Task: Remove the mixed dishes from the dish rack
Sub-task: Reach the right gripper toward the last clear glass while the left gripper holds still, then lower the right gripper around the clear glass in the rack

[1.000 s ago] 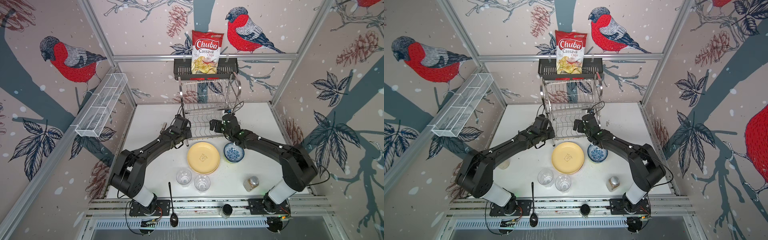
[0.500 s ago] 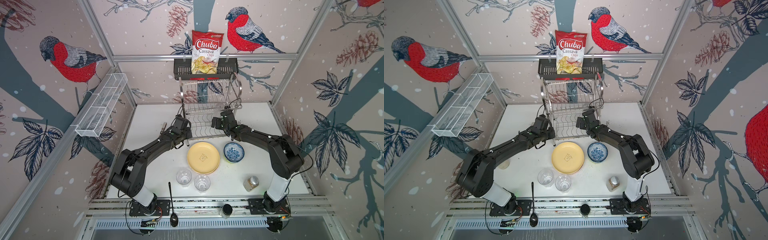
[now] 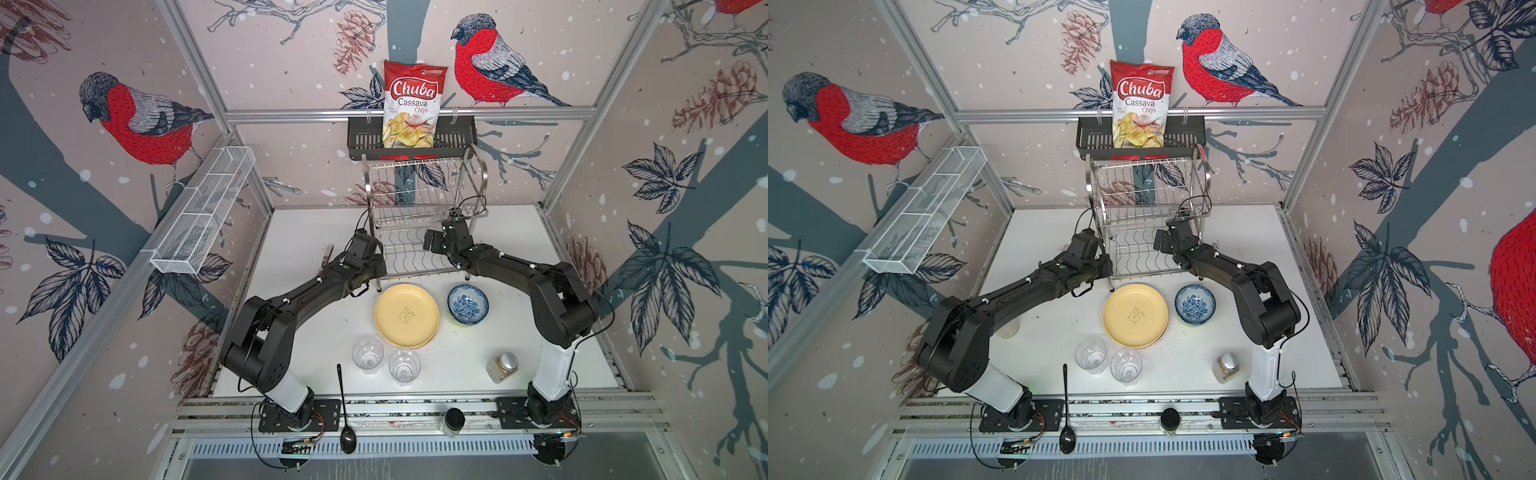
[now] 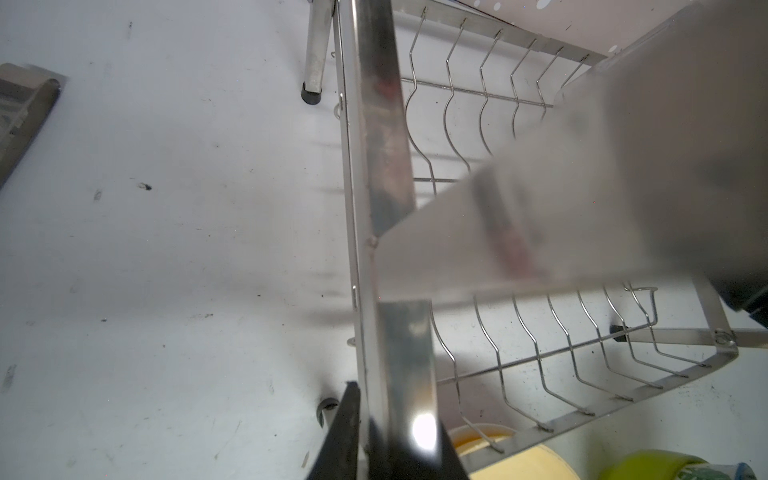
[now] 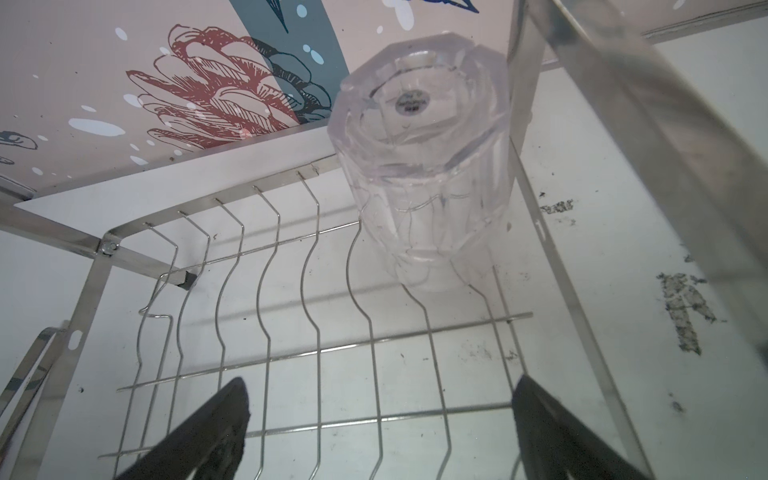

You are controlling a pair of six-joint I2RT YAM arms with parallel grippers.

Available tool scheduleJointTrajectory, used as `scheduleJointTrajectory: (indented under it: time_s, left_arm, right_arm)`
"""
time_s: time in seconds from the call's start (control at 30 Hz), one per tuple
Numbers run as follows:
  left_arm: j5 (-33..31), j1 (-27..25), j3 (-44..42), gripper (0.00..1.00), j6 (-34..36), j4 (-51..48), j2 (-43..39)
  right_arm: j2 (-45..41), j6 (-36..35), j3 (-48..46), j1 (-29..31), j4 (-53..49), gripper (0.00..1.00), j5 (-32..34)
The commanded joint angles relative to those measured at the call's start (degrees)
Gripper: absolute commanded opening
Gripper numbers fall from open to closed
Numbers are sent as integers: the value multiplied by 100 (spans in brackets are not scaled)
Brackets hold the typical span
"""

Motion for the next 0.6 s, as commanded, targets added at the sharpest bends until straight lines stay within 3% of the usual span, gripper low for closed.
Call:
scheduleJointTrajectory:
  time_s: [0.0,0.57]
  left_arm:
    - [303,6,43,7,53,-287,65]
    - [555,6,144,9,175,-326,190]
  right_arm:
    - [154,-114,174,-55,62,99,292]
    - [786,-452,1015,-117,3,99,493]
